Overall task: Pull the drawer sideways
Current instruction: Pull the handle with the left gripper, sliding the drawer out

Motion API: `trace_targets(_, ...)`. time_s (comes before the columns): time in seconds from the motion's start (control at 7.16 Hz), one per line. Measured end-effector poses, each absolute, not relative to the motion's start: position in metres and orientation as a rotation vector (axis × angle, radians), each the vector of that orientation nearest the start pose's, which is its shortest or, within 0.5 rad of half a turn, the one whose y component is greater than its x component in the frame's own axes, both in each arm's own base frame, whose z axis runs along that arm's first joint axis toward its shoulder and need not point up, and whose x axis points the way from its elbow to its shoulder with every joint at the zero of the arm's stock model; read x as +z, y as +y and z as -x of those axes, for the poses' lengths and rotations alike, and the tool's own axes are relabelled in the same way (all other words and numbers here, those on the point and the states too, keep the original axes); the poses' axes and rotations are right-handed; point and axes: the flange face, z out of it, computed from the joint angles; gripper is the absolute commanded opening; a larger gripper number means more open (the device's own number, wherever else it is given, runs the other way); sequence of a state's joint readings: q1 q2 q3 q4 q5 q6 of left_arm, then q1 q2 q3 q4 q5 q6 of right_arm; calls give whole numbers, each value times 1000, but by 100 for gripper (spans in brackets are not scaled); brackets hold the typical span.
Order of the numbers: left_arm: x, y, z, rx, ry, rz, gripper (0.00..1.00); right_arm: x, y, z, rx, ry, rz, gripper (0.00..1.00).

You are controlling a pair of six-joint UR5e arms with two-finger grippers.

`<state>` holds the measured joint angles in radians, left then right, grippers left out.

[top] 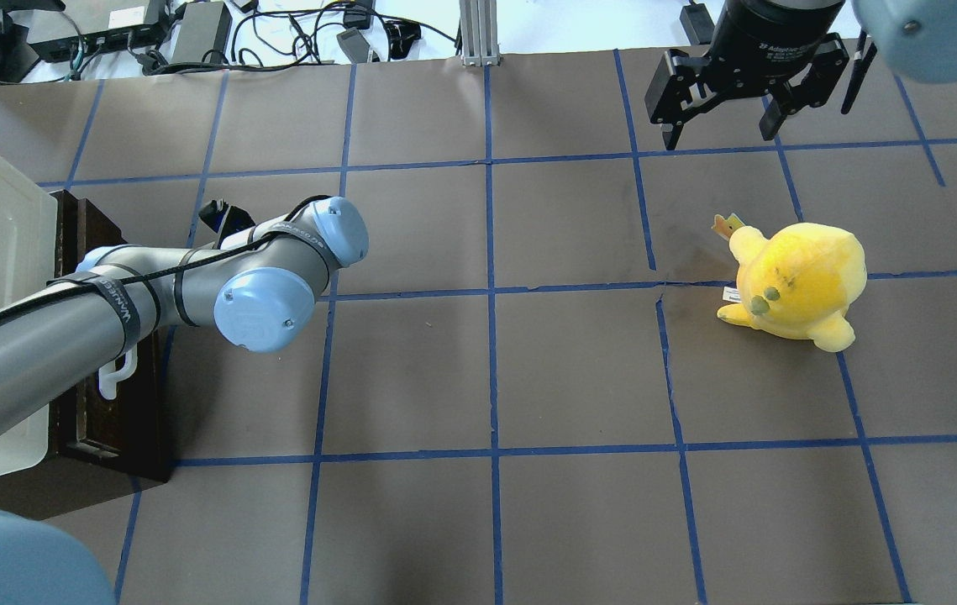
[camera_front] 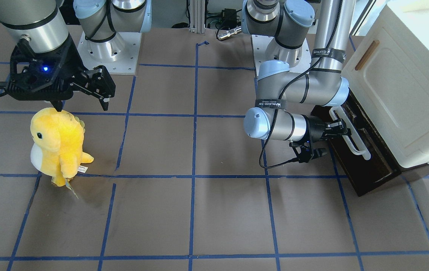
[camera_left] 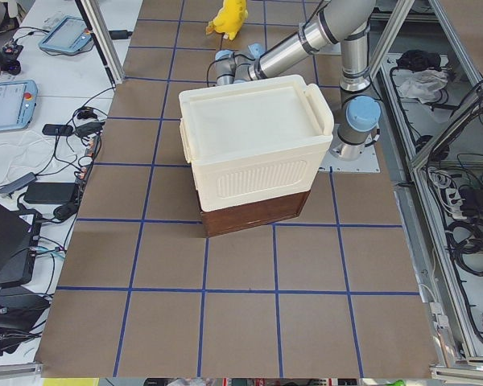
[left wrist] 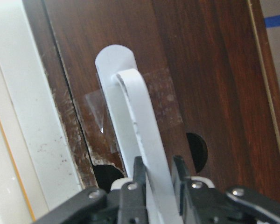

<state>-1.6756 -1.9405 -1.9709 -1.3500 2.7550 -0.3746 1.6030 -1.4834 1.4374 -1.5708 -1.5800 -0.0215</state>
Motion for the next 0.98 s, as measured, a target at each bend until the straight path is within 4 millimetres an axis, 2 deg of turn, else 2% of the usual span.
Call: trace_targets(0.98,210,-497,124,160,1944,-116,26,509,-529,-149,-73,3149,84,100)
